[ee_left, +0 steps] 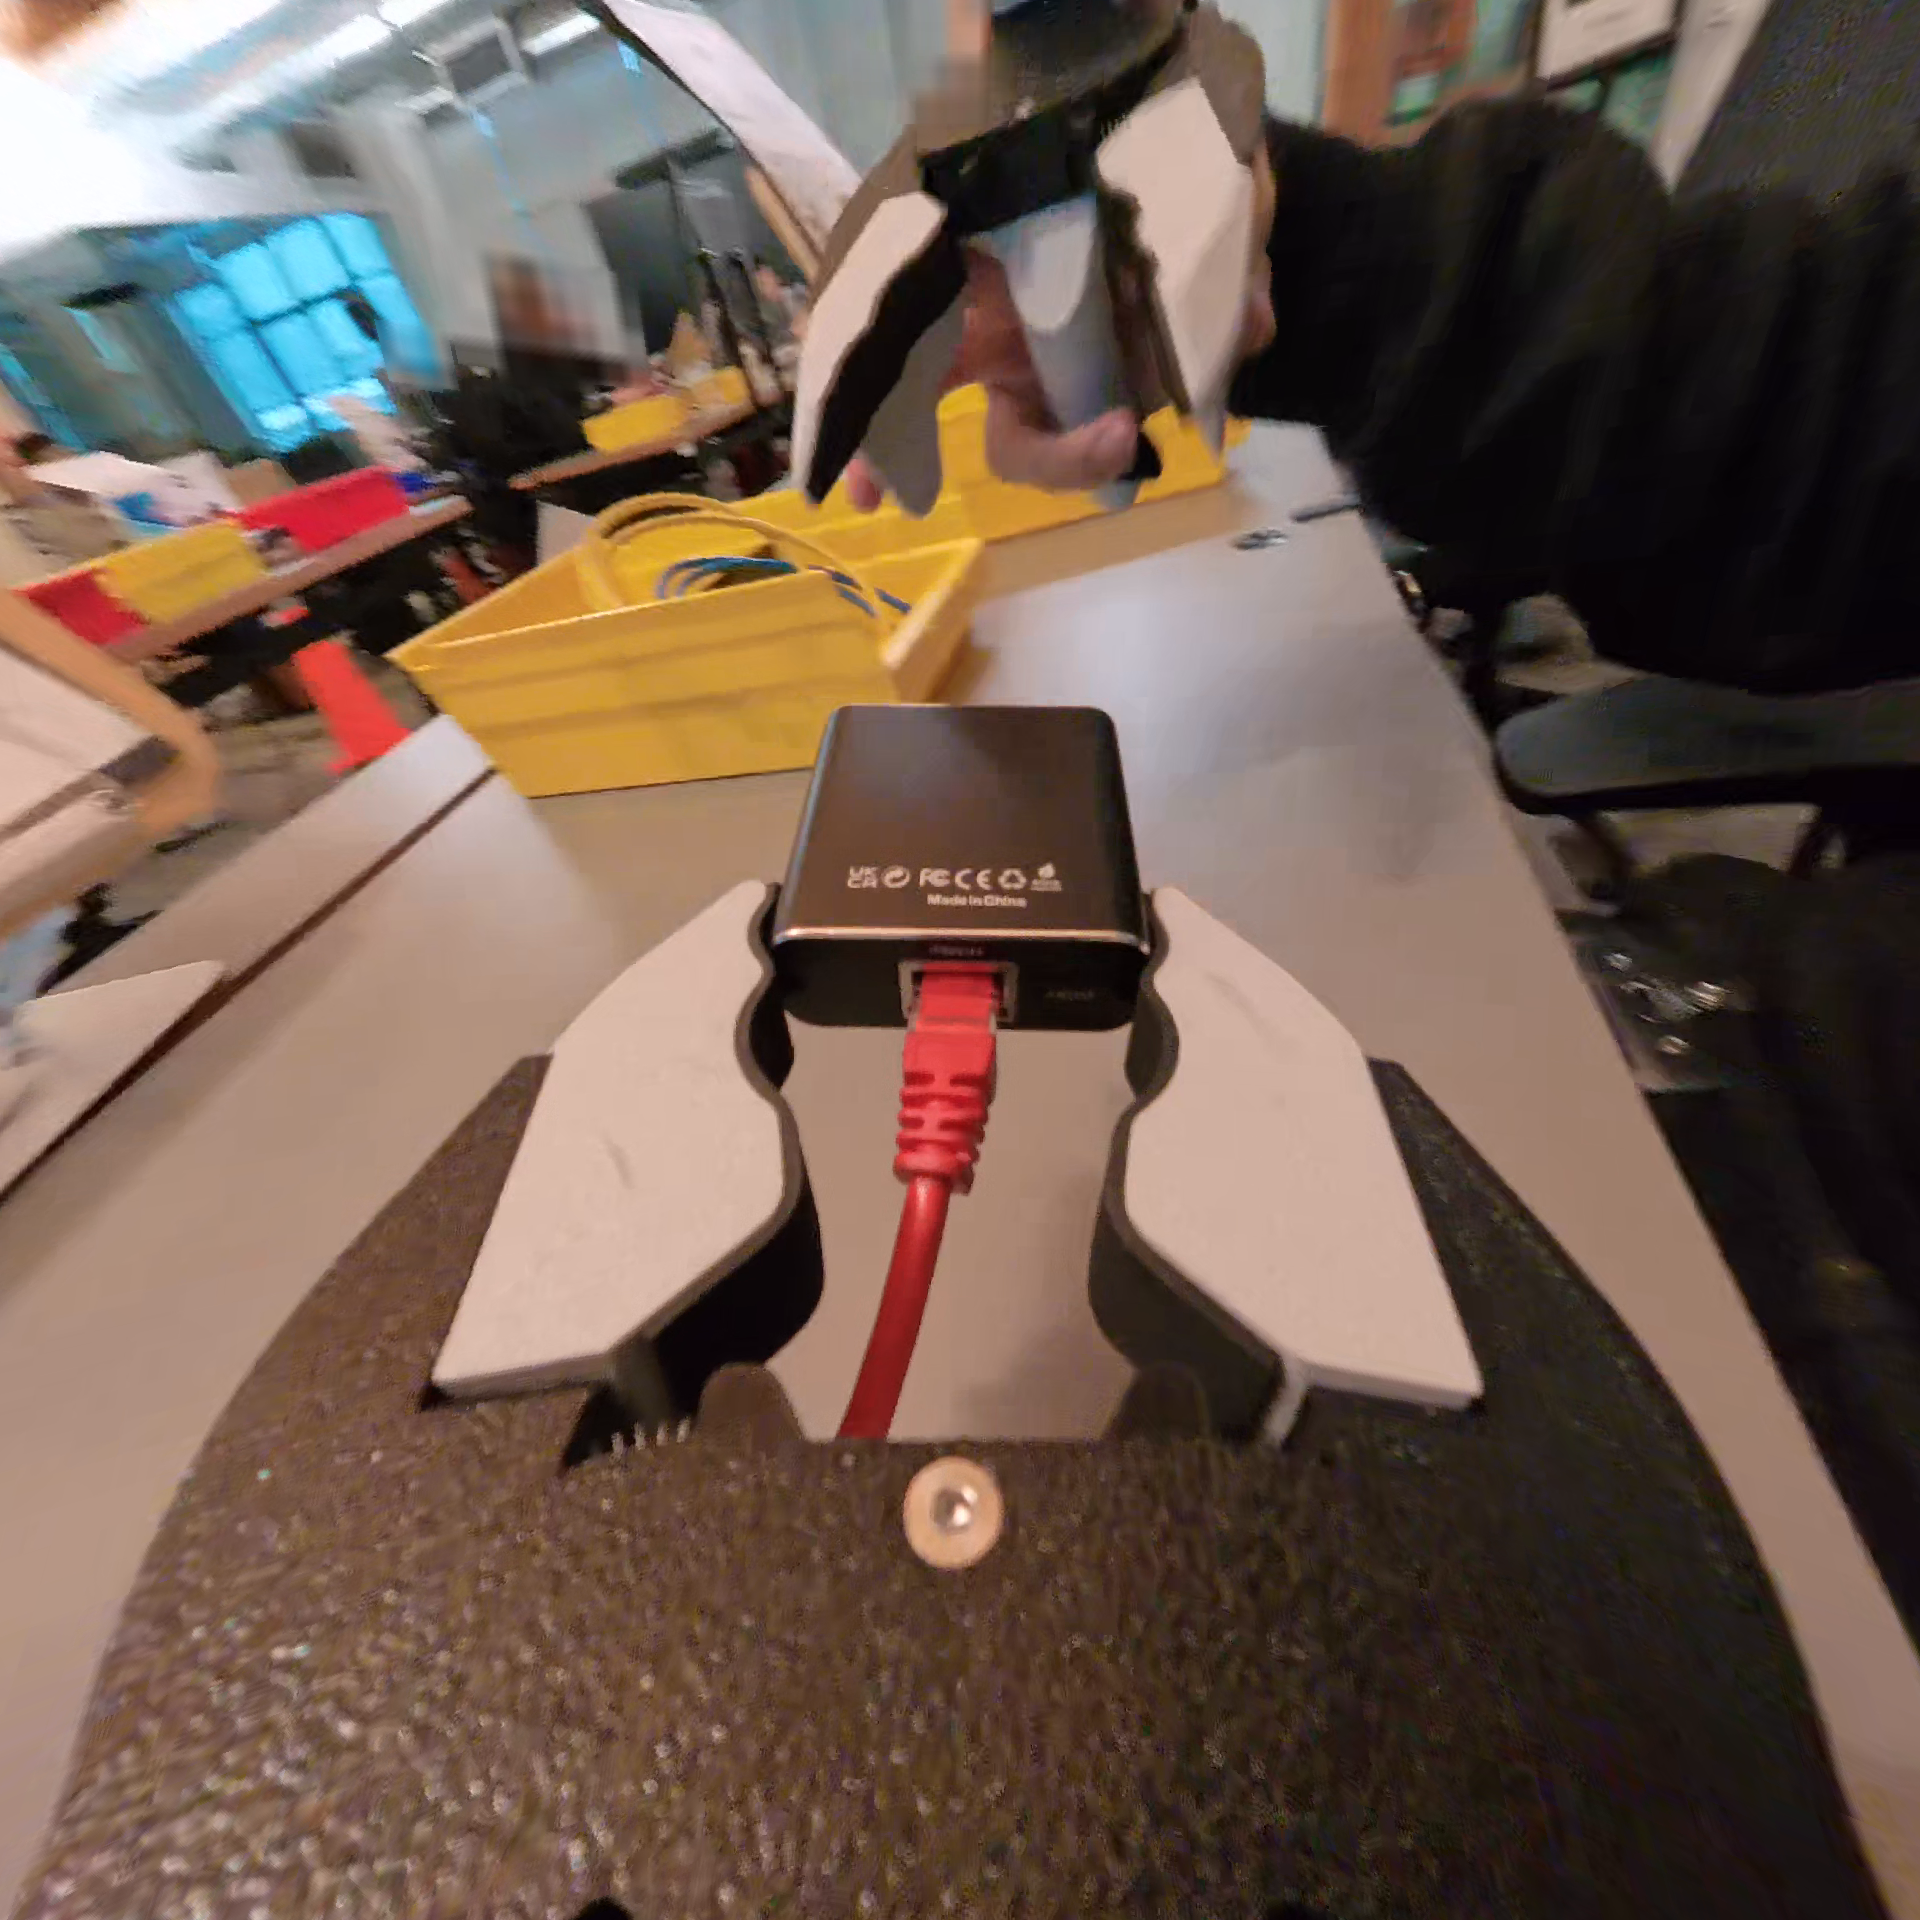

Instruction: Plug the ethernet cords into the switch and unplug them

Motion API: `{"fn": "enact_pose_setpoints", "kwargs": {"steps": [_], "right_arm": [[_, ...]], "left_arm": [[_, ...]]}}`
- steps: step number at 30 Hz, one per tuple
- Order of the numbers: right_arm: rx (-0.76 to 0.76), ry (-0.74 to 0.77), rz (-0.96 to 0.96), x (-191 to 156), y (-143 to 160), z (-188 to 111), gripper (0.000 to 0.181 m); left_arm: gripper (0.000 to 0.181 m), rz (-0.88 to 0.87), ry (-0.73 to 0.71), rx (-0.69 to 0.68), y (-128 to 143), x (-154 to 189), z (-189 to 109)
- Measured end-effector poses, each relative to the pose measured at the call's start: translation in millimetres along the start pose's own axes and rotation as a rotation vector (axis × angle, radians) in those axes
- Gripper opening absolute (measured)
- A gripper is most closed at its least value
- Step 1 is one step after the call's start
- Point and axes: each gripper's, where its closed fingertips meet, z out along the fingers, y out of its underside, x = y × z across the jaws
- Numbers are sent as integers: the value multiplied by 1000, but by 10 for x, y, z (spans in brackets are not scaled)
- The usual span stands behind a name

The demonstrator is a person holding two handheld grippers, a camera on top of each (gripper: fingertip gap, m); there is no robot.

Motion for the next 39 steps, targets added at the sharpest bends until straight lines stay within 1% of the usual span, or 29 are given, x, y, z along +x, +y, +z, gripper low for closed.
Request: {"fn": "enact_pose_setpoints", "kwargs": {"steps": [2, 3, 5, 6, 7, 8, 10, 13, 14, 16, 21, 22, 23, 24, 25, 26, 27, 28, 29, 30, 31, 32, 33, 34, 35, 36, 37, 38, 39], "right_arm": [[20, 5, -117, -229, 27, 392, 95], [19, 17, -153, -290, 52, 538, 93], [26, 41, -212, -353, 70, 723, 96], [52, 54, -228, -363, 45, 767, 89], [81, 73, -234, -356, 16, 787, 89], [128, 59, -233, -395, -30, 790, 90], [208, 7, -243, -493, -104, 784, 61], [185, 0, -215, -480, -41, 831, 61], [190, 1, -211, -475, -32, 852, 63], [196, 29, -248, -472, -22, 890, 63], [186, 60, -326, -486, -52, 881, 63], [200, 82, -337, -467, -61, 872, 63], [215, 146, -346, -390, -86, 840, 63], [224, 213, -351, -302, -111, 794, 63], [232, 260, -360, -242, -133, 747, 63], [253, 339, -367, -159, -183, 687, 63], [280, 472, -371, -25, -244, 598, 63], [287, 559, -382, 58, -272, 532, 64], [292, 614, -395, 101, -294, 487, 63], [320, 711, -407, 160, -343, 406, 63], [349, 800, -417, 199, -384, 340, 62], [352, 829, -433, 196, -396, 345, 63], [349, 852, -461, 182, -407, 367, 63], [352, 885, -500, 161, -423, 384, 63], [343, 898, -531, 133, -428, 426, 63], [332, 892, -560, 94, -433, 484, 62], [329, 893, -589, 59, -443, 531, 63], [330, 899, -616, 25, -452, 569, 62], [321, 879, -634, -9, -441, 635, 62]], "left_arm": [[62, -3, 60, -1, -35, 86, -10], [62, -9, 90, 4, -63, 127, -20], [63, -11, 148, 3, -103, 213, -42], [63, -4, 170, -6, -110, 249, -49], [63, 1, 185, -17, -110, 277, -52], [63, 4, 195, -27, -107, 295, -50], [63, 6, 196, -32, -102, 305, -36], [62, -8, 195, -37, -73, 302, -20], [63, -20, 199, -18, -96, 303, -21], [63, -39, 213, 18, -154, 314, -33], [62, 24, 187, 11, -178, 310, -47], [63, 20, 139, 9, -182, 245, -46], [65, -1, 52, 25, -216, 118, -55], [72, -28, -41, 64, -288, -27, -88], [89, -60, -129, 110, -378, -172, -151], [92, -103, -217, 153, -461, -317, -236], [88, -166, -316, 197, -528, -473, -335], [88, -251, -390, 248, -578, -590, -422], [84, -361, -411, 295, -600, -647, -464], [74, -504, -390, 320, -574, -664, -450], [75, -663, -317, 334, -539, -628, -380], [81, -809, -205, 347, -517, -548, -282], [78, -937, -86, 348, -493, -453, -182], [78, -1036, 34, 345, -476, -348, -90], [76, -1119, 145, 340, -457, -245, -16], [71, -1198, 234, 337, -438, -166, 43], [70, -1264, 312, 356, -446, -113, 76], [66, -1314, 381, 395, -479, -85, 83], [49, -1345, 437, 445, -521, -78, 67]]}}
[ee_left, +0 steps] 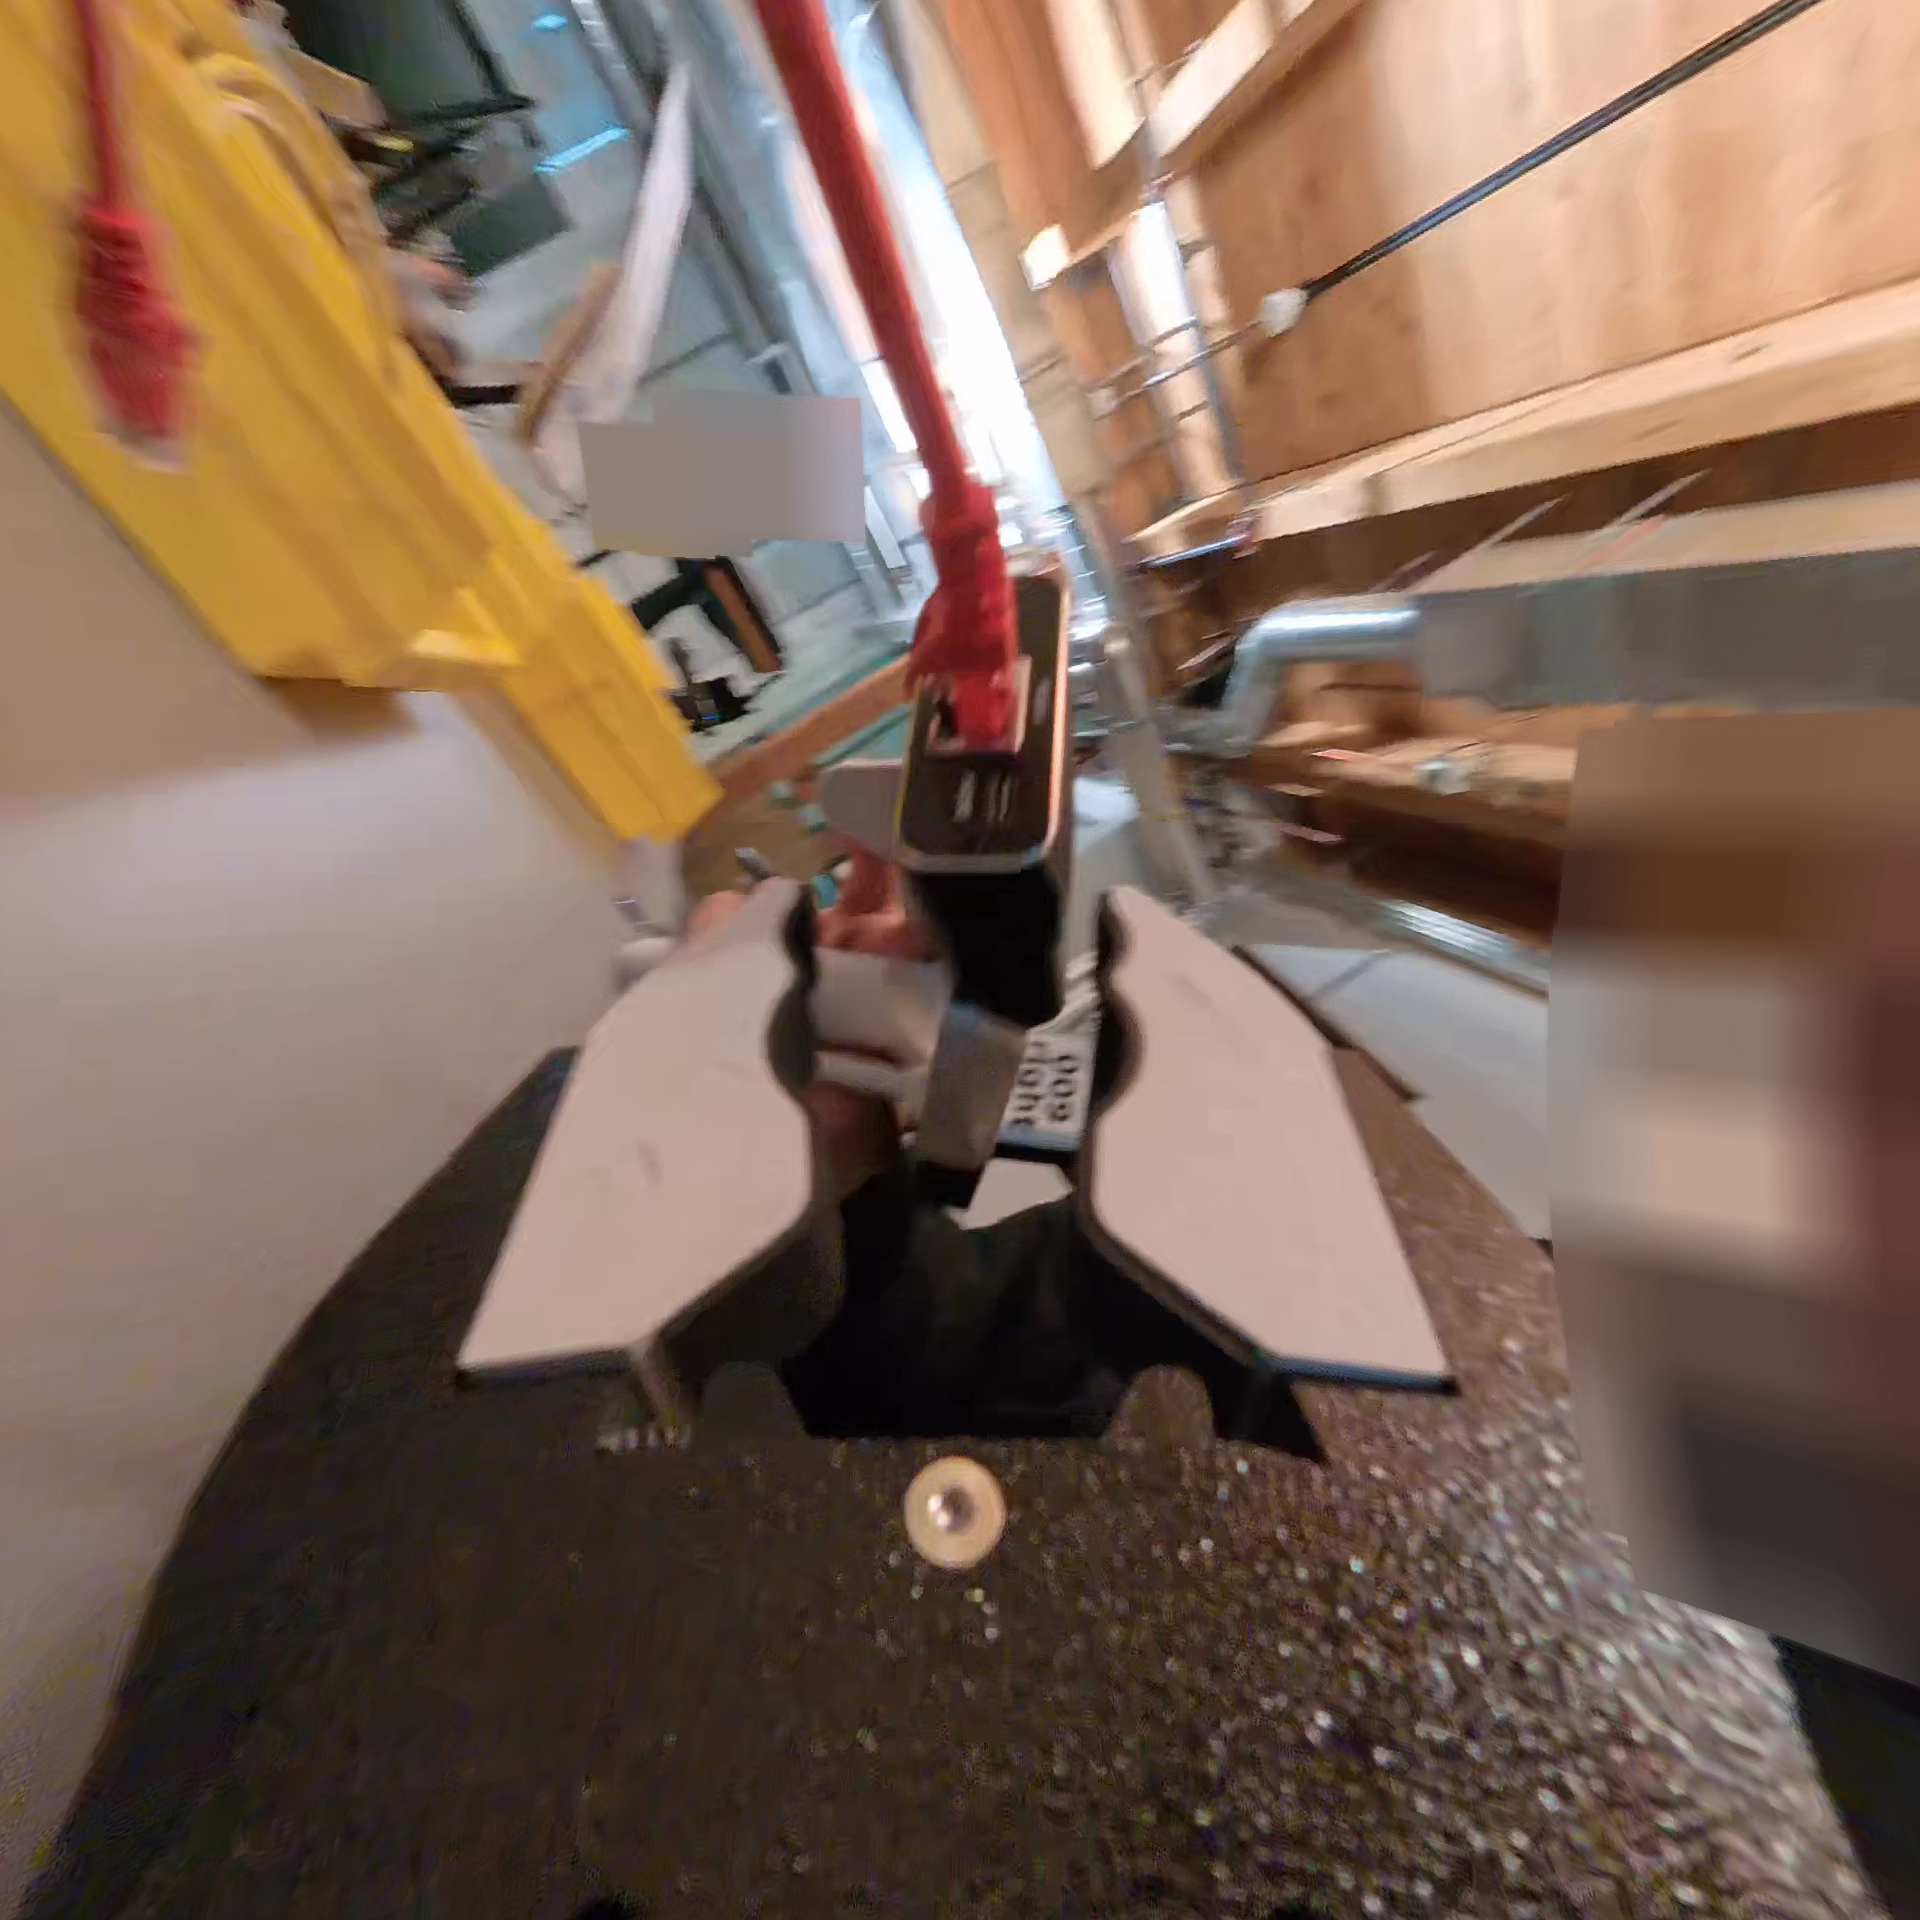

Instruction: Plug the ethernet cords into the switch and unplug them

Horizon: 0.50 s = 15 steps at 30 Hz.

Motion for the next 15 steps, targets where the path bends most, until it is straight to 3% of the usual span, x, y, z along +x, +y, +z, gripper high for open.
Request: {"fn": "enact_pose_setpoints", "kwargs": {"steps": [2, 4, 6, 8, 12, 15], "right_arm": [[-10, -36, -11, -123, 16, 30, 62], [-19, -33, -7, -159, 50, 49, 62], [-16, -127, -22, -224, 85, 46, 62], [13, -279, -28, -267, 60, -55, 67], [52, -437, 114, -133, -66, -271, 77], [68, -608, 162, -349, -98, -393, 79]], "left_arm": [[29, -48, 67, 22, -18, 32, -11], [25, -21, 52, 22, -28, -13, -47], [25, 14, 20, -8, -27, -47, -99], [25, 35, -47, -83, 2, -92, -174], [25, 110, -130, -320, 215, -102, -337], [25, 110, -122, -458, 403, -67, -381]]}}
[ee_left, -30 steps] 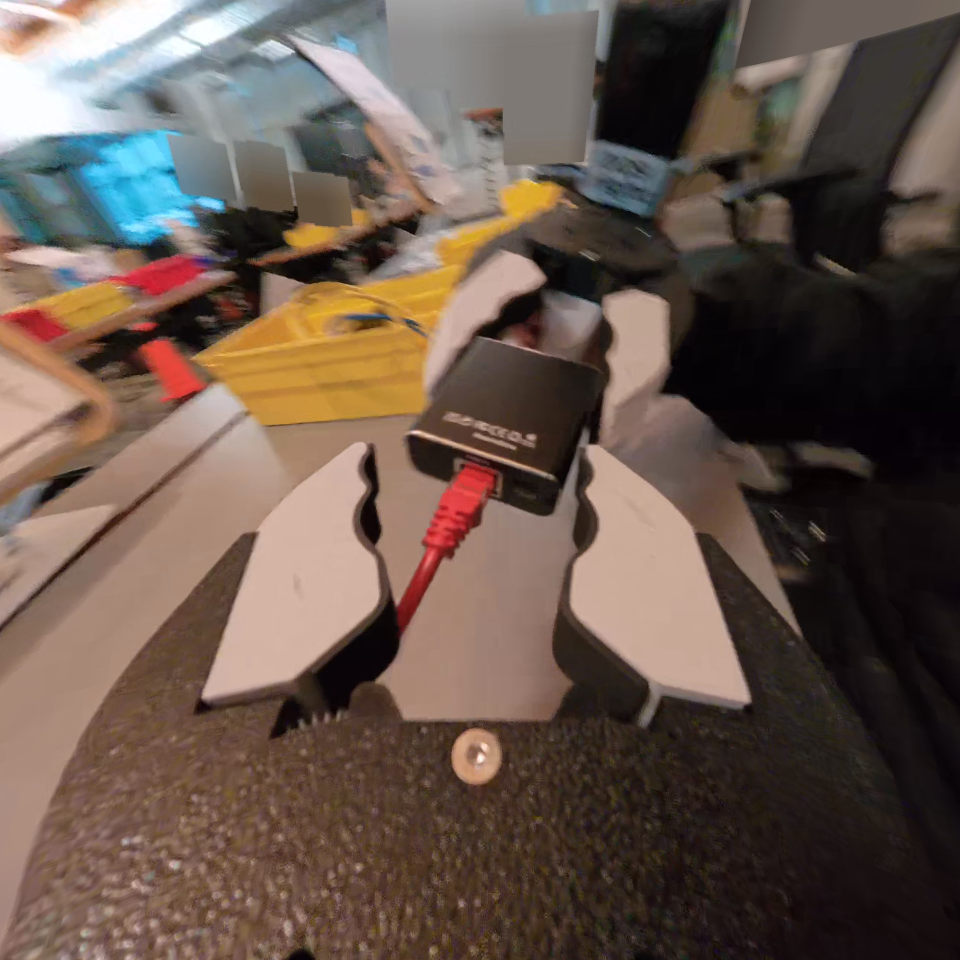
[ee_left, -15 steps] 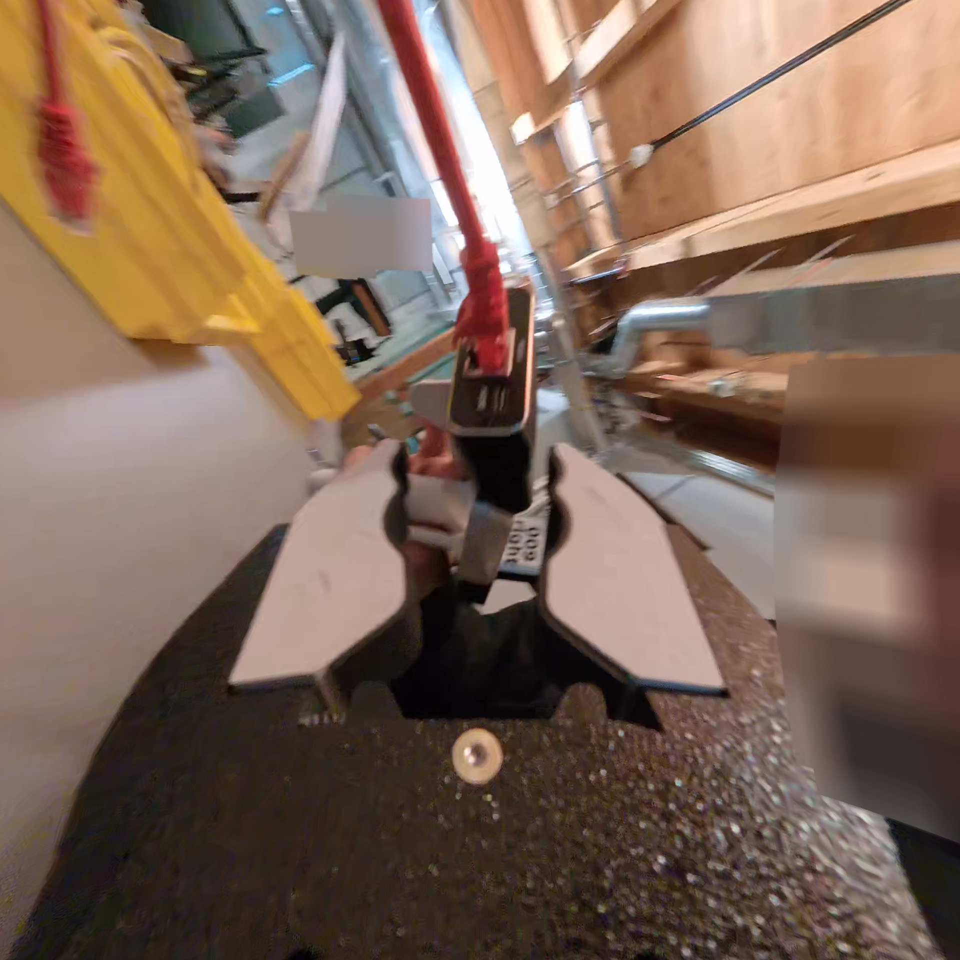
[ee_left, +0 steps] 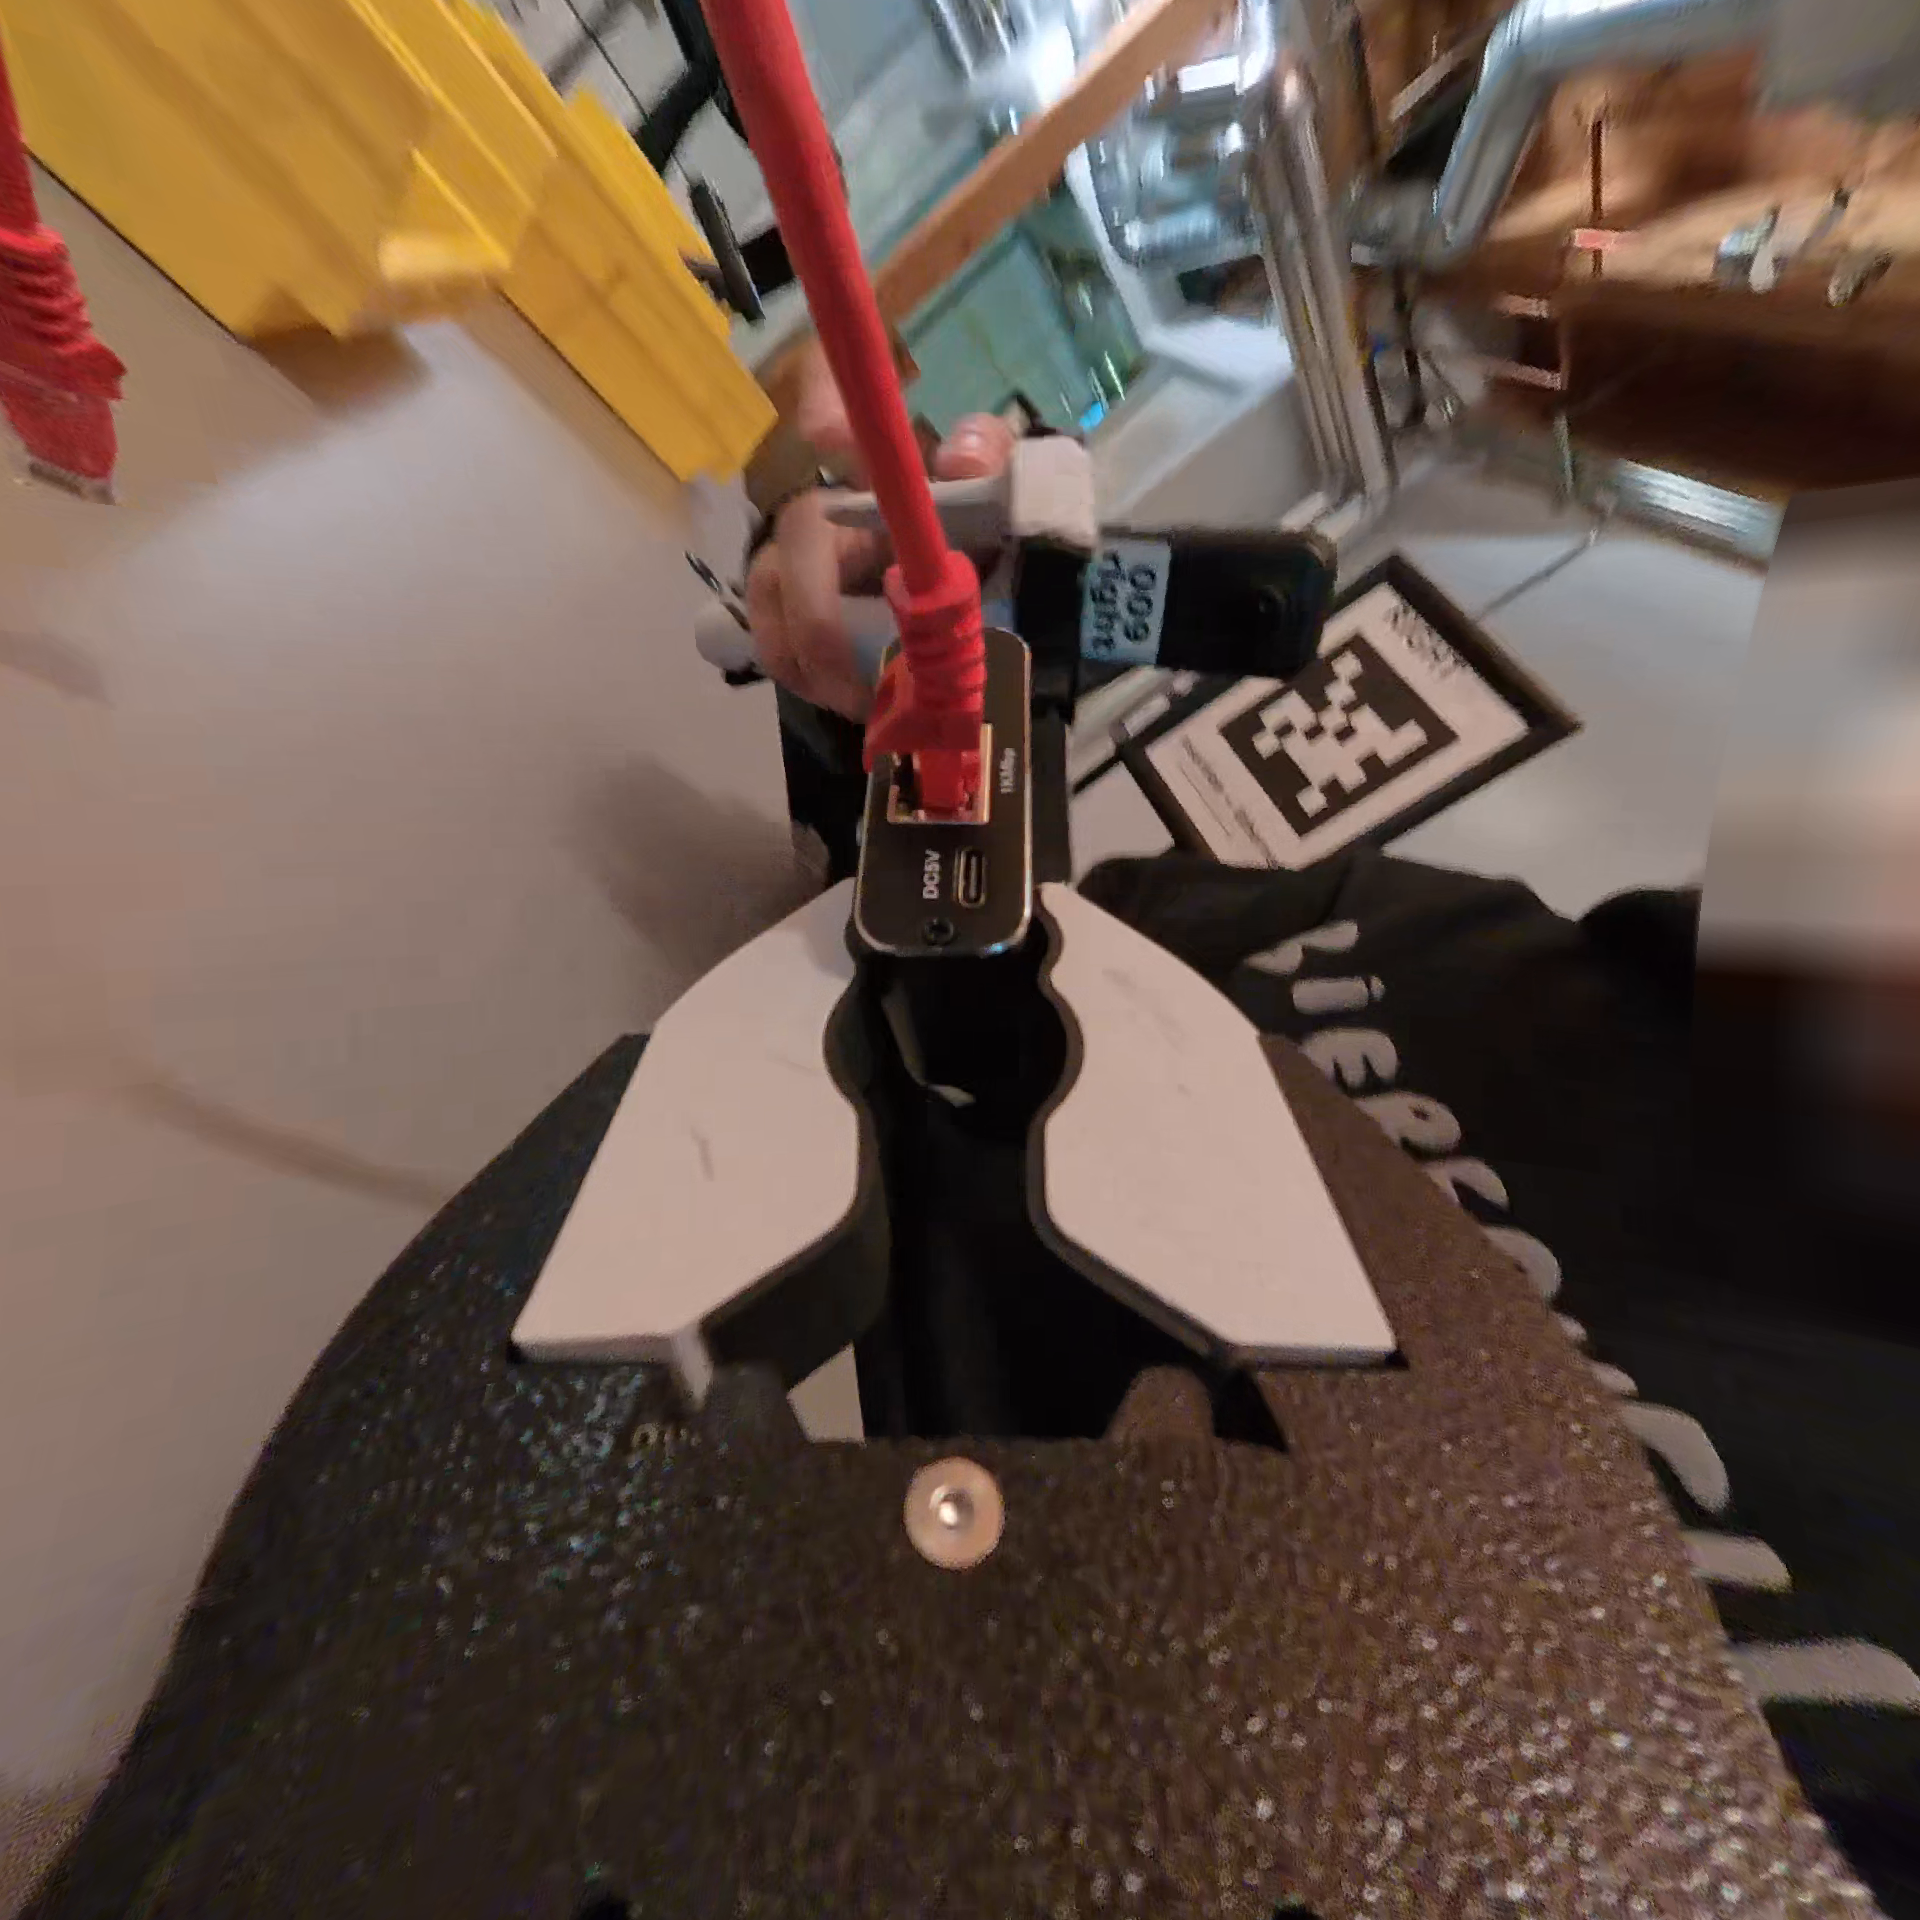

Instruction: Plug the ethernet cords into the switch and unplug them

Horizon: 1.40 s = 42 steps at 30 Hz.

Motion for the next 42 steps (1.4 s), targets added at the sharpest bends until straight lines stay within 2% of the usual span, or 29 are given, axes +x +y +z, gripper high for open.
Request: {"fn": "enact_pose_setpoints", "kwargs": {"steps": [3, 5, 7, 9, 11, 13, 16, 18, 21, 23, 26, 31, 33, 36, 39, 42], "right_arm": [[-50, -81, -23, -177, 130, 119, 71], [-25, -97, -1, -222, 122, 173, 74], [-24, -132, -2, -292, 145, 211, 66], [-70, -107, -49, -274, 239, 249, 66], [-97, -20, -51, -167, 282, 296, 66], [-133, 138, -46, 43, 308, 343, 66], [-283, 425, -85, 431, 409, 279, 66], [-390, 589, -129, 624, 480, 149, 66], [-527, 673, -234, 703, 545, 49, 66], [-575, 665, -301, 663, 532, 89, 66], [-630, 636, -402, 549, 494, 206, 66], [-694, 610, -523, 458, 474, 287, 66], [-659, 569, -486, 426, 486, 318, 66], [-514, 497, -394, 395, 418, 357, 66], [-297, 490, -137, 447, 296, 303, 78], [-74, 400, 155, 443, 162, 285, 84]], "left_arm": [[25, 4, 10, -109, 169, 17, 63], [25, 7, -5, -156, 242, -8, 93], [25, 9, -10, -165, 255, -22, 106], [25, 25, -57, -149, 224, -86, 75], [25, 39, -74, -52, 65, -95, 22], [24, 82, -138, 124, -212, -129, -49], [31, 315, -418, 336, -555, -271, -192], [43, 491, -620, 407, -669, -290, -251], [69, 614, -863, 346, -661, -373, -190], [82, 615, -940, 300, -623, -447, -124], [81, 579, -976, 266, -564, -544, -70], [63, 589, -1002, 197, -488, -606, -69], [62, 591, -971, 163, -465, -614, -86], [63, 610, -910, 169, -487, -585, -153], [63, 652, -910, 171, -549, -501, -318], [63, 674, -750, 177, -549, -301, -310]]}}
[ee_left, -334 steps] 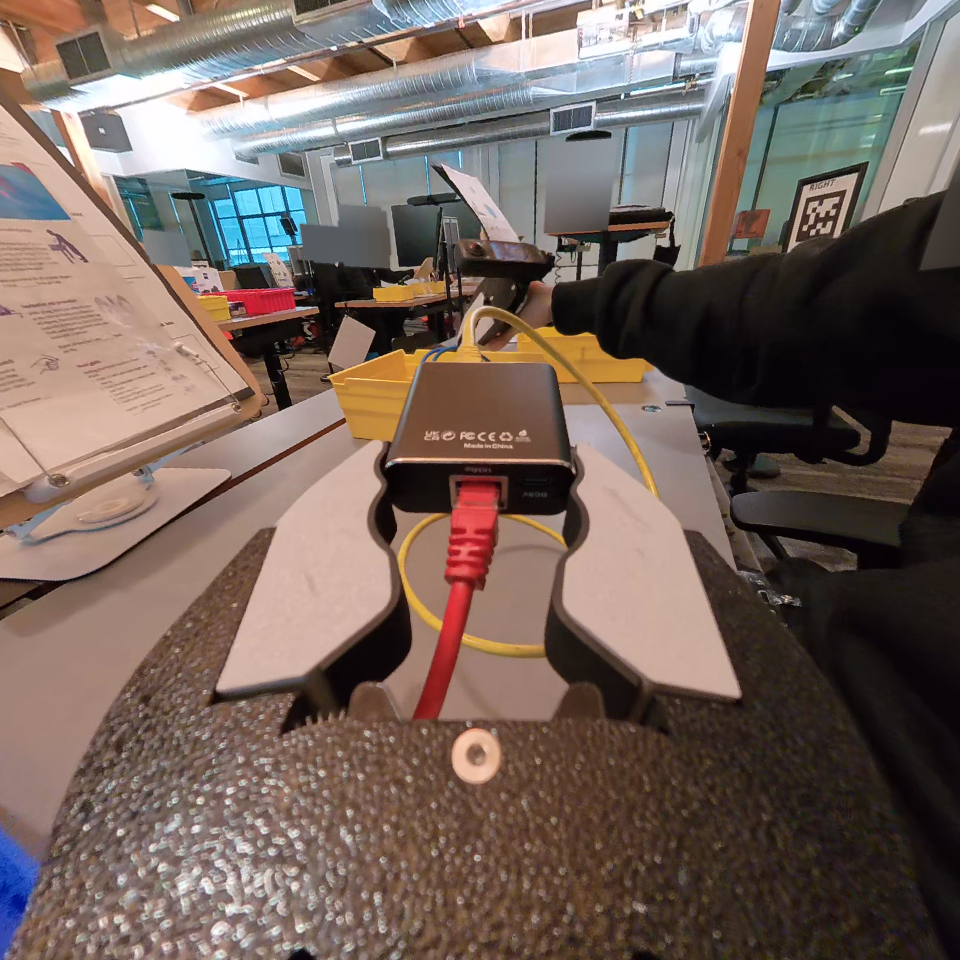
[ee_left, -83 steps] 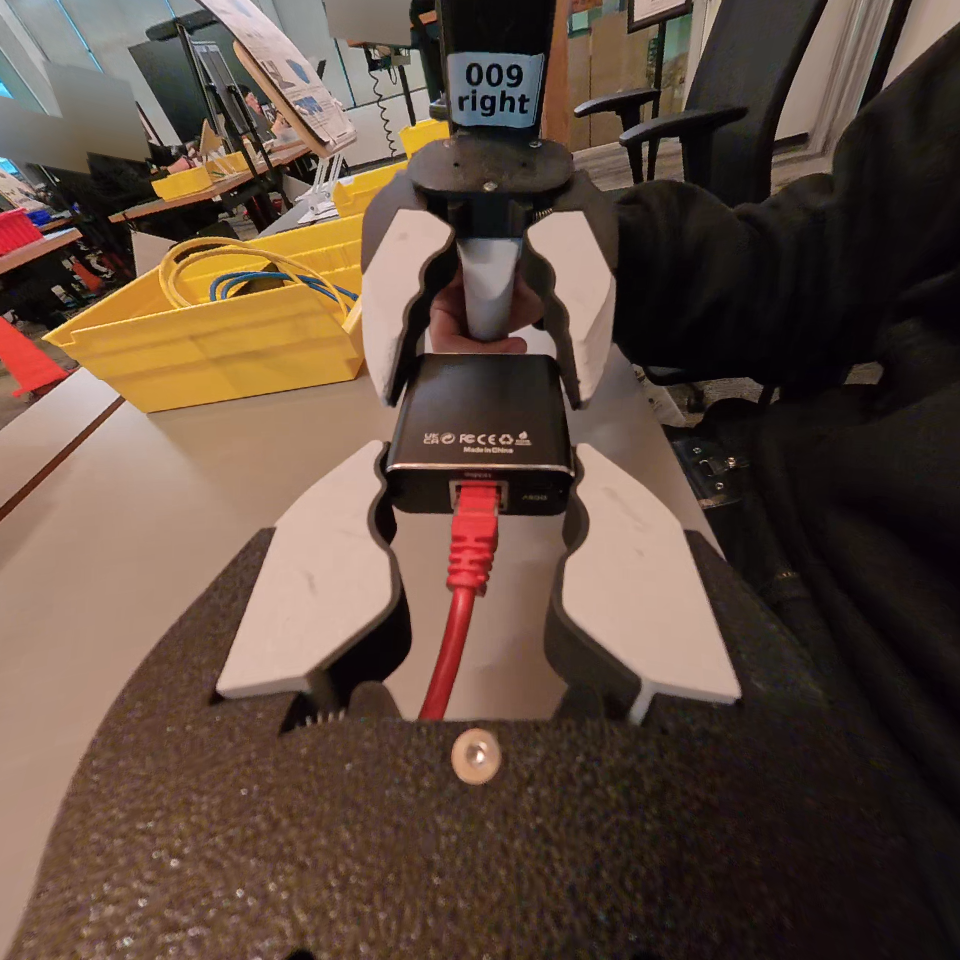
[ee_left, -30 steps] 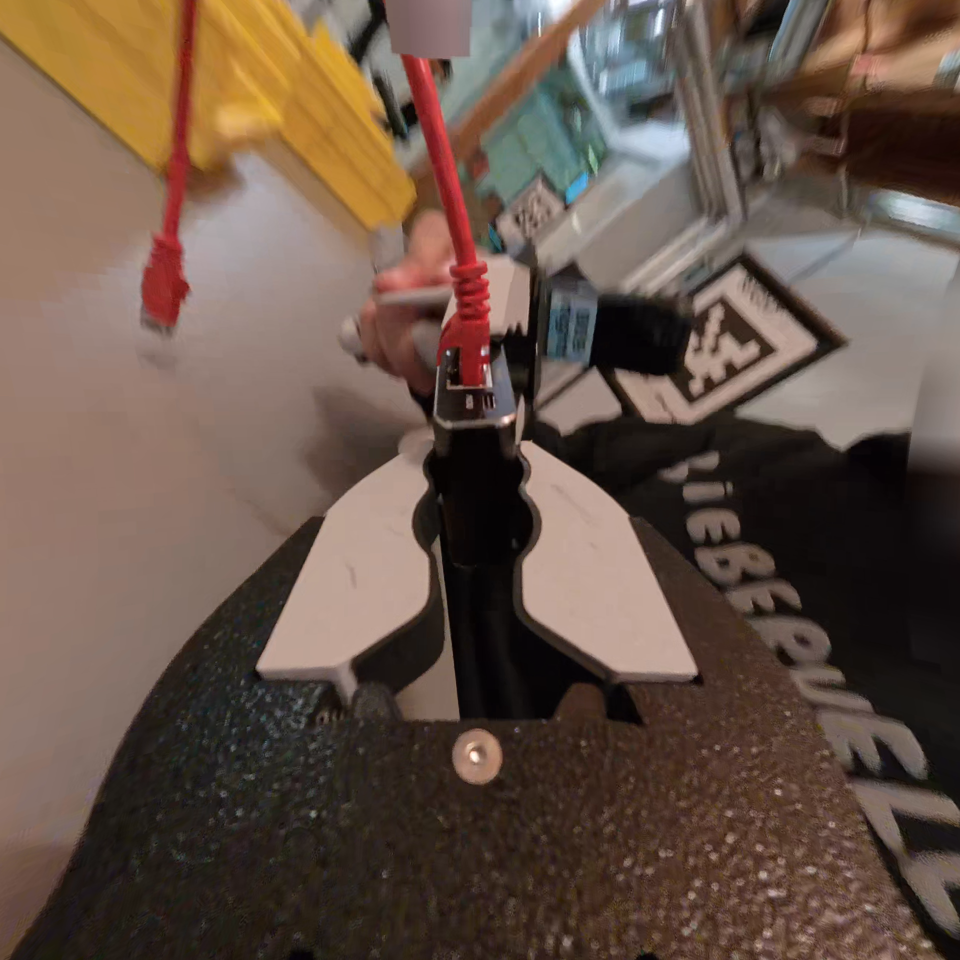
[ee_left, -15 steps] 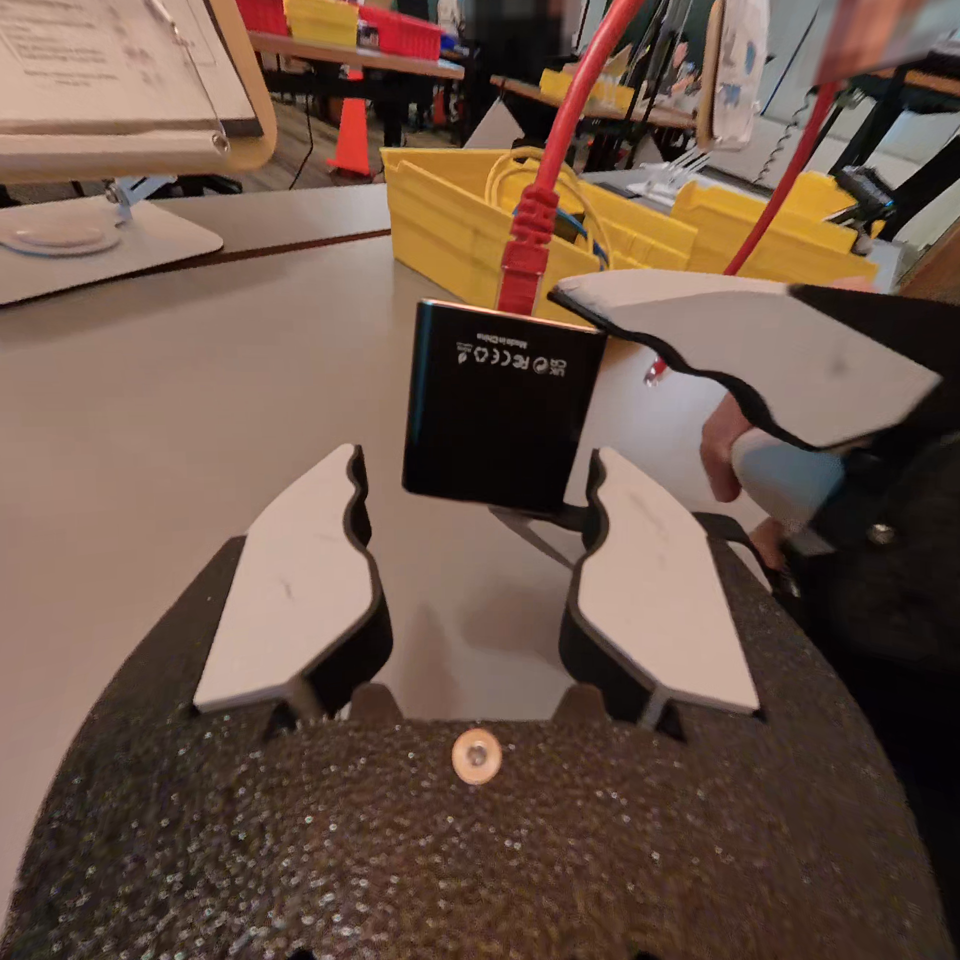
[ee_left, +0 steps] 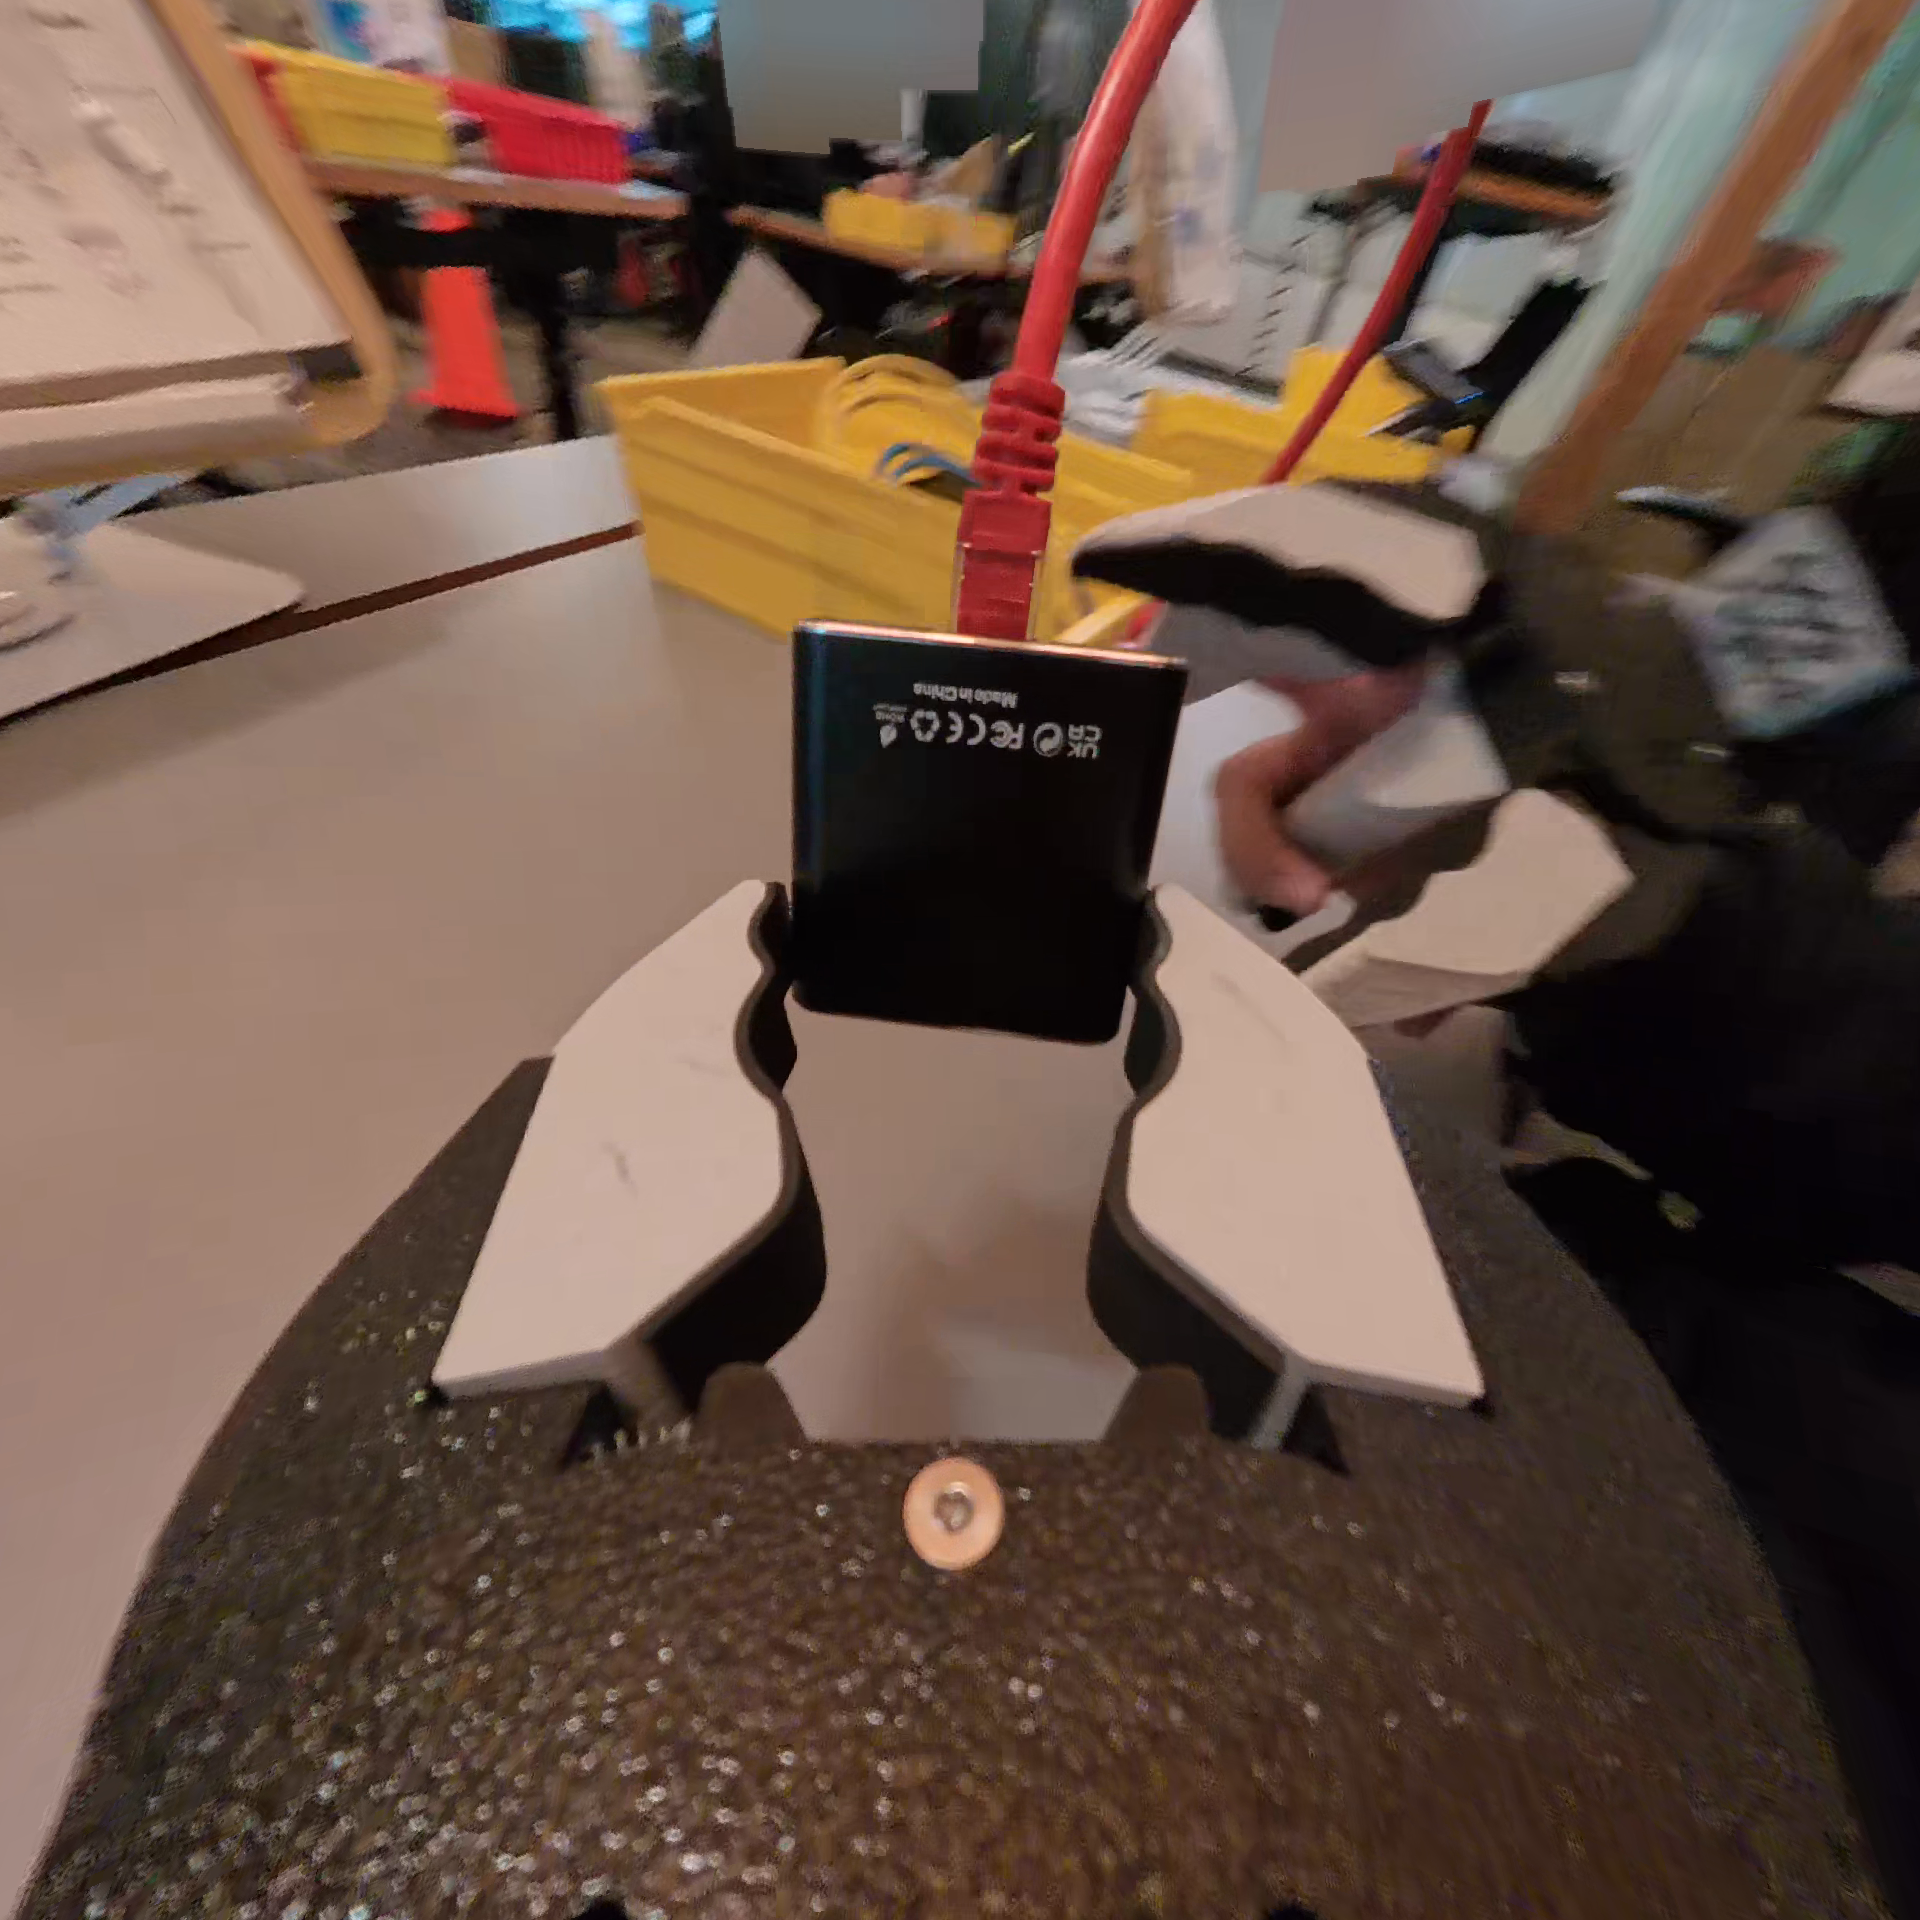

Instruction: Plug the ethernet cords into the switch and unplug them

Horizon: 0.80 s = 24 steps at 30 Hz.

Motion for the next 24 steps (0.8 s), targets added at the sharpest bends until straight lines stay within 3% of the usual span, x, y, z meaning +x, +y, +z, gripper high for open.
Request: {"fn": "enact_pose_setpoints", "kwargs": {"steps": [6, 13, 16, 22, 24], "right_arm": [[127, -301, 265, -243, -43, -81, 89], [211, -445, 334, -312, -29, -240, 83], [21, -548, 328, -389, 299, -321, 81], [-269, -504, 194, -328, 919, -364, 79], [-354, -577, 186, -402, 1073, -487, 75]], "left_arm": [[63, 74, 227, -90, 110, 340, -45], [63, 109, 279, -136, 181, 447, -54], [62, 70, 125, -92, 68, 185, -114], [62, 22, -99, 97, -280, -153, -376], [61, 22, -144, 149, -374, -226, -495]]}}
